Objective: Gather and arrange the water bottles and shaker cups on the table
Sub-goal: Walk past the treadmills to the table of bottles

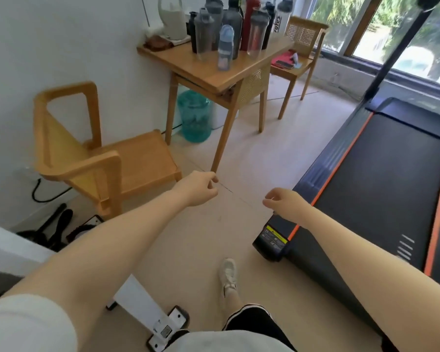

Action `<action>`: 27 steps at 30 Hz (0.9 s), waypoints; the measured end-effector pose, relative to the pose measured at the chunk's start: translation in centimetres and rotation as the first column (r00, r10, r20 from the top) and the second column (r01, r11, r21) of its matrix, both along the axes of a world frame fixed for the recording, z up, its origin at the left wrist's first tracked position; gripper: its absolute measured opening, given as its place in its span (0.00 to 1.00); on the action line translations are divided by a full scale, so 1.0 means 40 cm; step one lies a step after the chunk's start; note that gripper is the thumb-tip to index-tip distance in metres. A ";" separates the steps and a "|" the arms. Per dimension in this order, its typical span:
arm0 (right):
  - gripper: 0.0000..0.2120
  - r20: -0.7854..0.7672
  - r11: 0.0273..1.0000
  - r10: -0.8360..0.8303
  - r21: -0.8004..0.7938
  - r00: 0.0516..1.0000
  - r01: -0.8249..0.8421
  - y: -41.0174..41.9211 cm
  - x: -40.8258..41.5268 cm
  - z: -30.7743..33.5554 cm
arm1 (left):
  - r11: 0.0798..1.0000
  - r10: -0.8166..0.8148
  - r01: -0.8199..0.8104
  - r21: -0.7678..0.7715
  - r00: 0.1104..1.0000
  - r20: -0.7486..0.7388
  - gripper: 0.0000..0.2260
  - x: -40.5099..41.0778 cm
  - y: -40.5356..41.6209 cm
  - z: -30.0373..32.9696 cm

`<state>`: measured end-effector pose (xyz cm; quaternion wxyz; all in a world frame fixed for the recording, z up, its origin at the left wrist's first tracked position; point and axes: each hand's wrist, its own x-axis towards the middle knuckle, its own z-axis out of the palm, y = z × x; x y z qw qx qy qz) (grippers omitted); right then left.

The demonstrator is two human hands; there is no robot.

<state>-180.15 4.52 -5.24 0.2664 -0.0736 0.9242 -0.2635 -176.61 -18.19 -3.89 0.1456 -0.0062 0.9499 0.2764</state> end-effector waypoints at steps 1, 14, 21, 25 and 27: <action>0.16 0.009 1.000 0.024 0.020 1.000 -0.024 -0.008 -0.077 0.000 | 1.000 0.000 0.000 0.006 1.000 0.006 0.15 -0.068 -0.001 -0.002; 0.16 -0.036 0.973 0.166 0.170 0.985 -0.158 -0.165 -1.027 0.072 | 0.993 0.081 -0.074 0.094 0.994 -0.074 0.14 -0.994 -0.108 0.100; 0.19 0.080 0.938 0.142 0.307 0.987 -0.160 -0.155 -1.451 0.003 | 0.977 0.035 -0.015 0.211 0.995 -0.089 0.10 -1.513 -0.081 0.030; 0.19 0.054 0.944 0.096 0.312 0.994 -0.109 -0.123 -1.701 0.040 | 0.971 -0.083 0.116 0.208 0.983 -0.165 0.10 -1.787 -0.022 0.102; 0.18 0.008 0.954 0.080 0.290 0.997 -0.079 -0.106 -1.820 0.062 | 0.972 -0.071 0.113 0.206 0.978 -0.198 0.11 -1.904 0.007 0.139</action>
